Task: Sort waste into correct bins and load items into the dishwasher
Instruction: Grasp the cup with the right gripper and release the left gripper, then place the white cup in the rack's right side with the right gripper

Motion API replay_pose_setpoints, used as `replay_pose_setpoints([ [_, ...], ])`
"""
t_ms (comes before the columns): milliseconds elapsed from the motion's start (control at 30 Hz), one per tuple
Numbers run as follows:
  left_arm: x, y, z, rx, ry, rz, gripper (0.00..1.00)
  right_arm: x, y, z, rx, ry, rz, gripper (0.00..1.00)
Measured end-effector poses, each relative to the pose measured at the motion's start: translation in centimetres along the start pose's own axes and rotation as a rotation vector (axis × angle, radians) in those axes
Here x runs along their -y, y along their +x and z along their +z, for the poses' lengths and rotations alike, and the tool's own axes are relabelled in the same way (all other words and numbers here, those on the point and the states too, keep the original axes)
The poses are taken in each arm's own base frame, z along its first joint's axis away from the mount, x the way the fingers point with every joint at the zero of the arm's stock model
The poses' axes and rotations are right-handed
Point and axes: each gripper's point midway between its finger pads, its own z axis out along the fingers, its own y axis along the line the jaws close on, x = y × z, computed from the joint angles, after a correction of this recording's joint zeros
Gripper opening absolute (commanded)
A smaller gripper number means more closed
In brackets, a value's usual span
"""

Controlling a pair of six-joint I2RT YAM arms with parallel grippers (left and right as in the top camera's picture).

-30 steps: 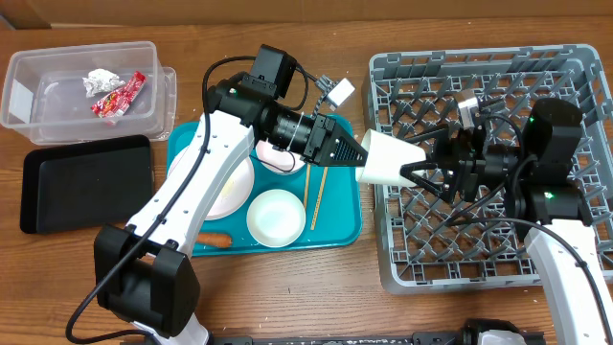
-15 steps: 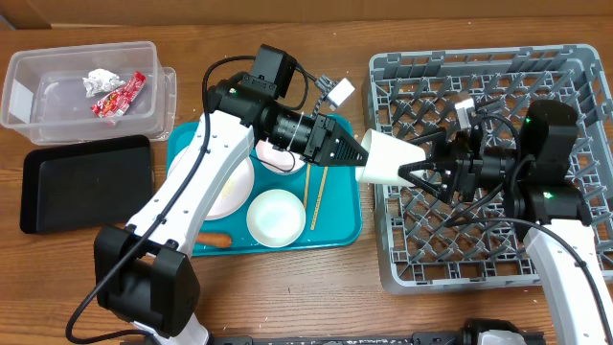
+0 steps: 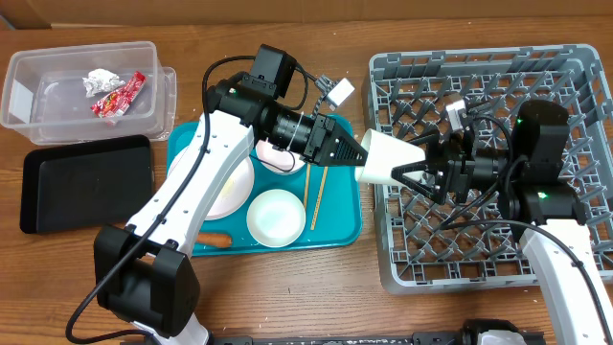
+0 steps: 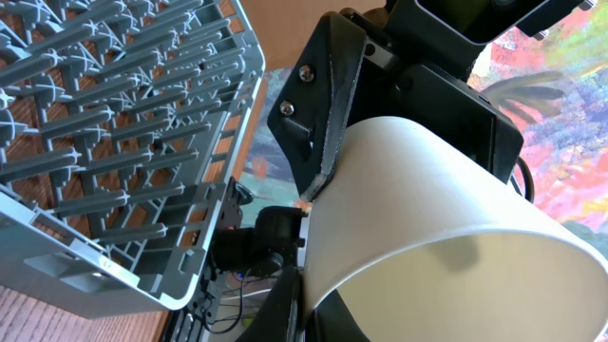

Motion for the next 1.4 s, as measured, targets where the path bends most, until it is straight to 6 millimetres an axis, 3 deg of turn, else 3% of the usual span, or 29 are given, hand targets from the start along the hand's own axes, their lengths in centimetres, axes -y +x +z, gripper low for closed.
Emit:
replay_pose_setpoints([
  [267, -0.2, 0.0, 0.0, 0.001, -0.010, 0.001, 0.05, 0.3, 0.0, 0.0, 0.003, 0.018, 0.007, 0.59],
  [367, -0.2, -0.1, 0.0, 0.002, -0.011, 0.002, 0.27, 0.4, -0.1, 0.1, 0.005, 0.025, -0.005, 0.55],
  [467, -0.3, 0.0, 0.0, 0.002, -0.020, -0.005, 0.38, 0.8, -0.4, 0.1, 0.011, 0.048, -0.020, 0.47],
  [600, -1.5, 0.4, -0.1, -0.003, -0.090, -0.047, 0.41, 1.3, -0.5, 0.0, 0.018, 0.076, -0.026, 0.38],
  [700, -3.8, 1.2, -0.7, -0.010, -0.227, -0.112, 0.42, 2.2, -0.8, -0.4, 0.035, 0.129, -0.009, 0.36],
  [833, -6.9, 1.4, -3.7, 0.030, -0.444, -0.153, 0.43, 3.9, -1.4, -1.7, 0.078, 0.225, 0.025, 0.31],
  [933, -8.1, 1.2, -8.4, 0.123, -0.625, -0.175, 0.43, 5.4, -1.6, -2.8, 0.110, 0.311, 0.072, 0.26],
  [1067, -7.1, 1.8, -15.2, 0.282, -0.846, -0.174, 0.43, 7.4, -0.7, -4.4, 0.137, 0.467, 0.194, 0.24],
  [1133, -6.1, 2.7, -17.6, 0.336, -0.935, -0.178, 0.43, 8.2, 0.0, -5.2, 0.141, 0.549, 0.259, 0.22],
  [1267, -4.9, 4.9, -21.0, 0.393, -1.089, -0.204, 0.43, 9.5, 1.1, -8.3, 0.134, 0.798, 0.414, 0.19],
  [1400, -5.3, 6.4, -23.2, 0.399, -1.208, -0.257, 0.43, 9.5, 1.5, -12.7, 0.124, 1.087, 0.487, 0.18],
])
